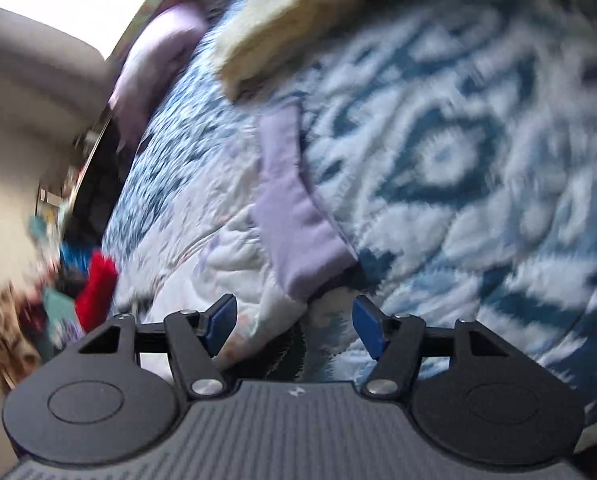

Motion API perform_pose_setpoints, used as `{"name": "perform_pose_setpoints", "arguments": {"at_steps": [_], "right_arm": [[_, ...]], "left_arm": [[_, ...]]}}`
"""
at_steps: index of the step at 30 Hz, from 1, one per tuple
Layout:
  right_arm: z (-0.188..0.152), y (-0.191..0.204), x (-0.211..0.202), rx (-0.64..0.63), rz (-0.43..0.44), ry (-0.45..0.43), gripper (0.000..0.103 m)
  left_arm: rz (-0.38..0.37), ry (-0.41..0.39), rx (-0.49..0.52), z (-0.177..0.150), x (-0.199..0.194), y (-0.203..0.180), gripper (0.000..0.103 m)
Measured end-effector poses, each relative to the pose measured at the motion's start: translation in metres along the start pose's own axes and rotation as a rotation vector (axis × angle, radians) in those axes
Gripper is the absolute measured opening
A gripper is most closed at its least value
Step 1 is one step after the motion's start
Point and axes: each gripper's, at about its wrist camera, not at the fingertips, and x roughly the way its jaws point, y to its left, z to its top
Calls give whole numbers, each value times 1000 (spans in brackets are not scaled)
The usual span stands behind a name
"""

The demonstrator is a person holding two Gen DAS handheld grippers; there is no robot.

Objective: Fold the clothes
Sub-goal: 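Fold the lifted part over onto the garment and open both tools, then grasp the lavender cuff again with both tools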

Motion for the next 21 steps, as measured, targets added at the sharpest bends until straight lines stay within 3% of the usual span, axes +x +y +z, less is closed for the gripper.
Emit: {"name": "perform_pose_setpoints", "arguments": {"at_steps": [9,10,11,13,14,15,17,21], "right_arm": [[-6,9,19,-39,-29,7,65],[-5,10,21,-44,-30,4,65],[-3,12,21,-53,-29,0,65],[-1,16,23,-82,-25,-12,53],[0,20,26,-101,-23,-13,29],[0,24,29,-117,-30,-14,17],[-1,35,27,-168,-41,-41,15],[-9,43,26,-230,-79,-50,14]], "left_arm": [[104,18,37,-2,26,0,59],[111,13,56,-1,28,-2,55],[118,16,80,0,32,-6,29],[134,26,130,4,40,-15,12],[143,21,165,7,42,-22,7],[149,12,206,10,42,-30,7],[146,-60,300,20,28,-50,6],[71,-213,438,36,-16,-79,5]]}}
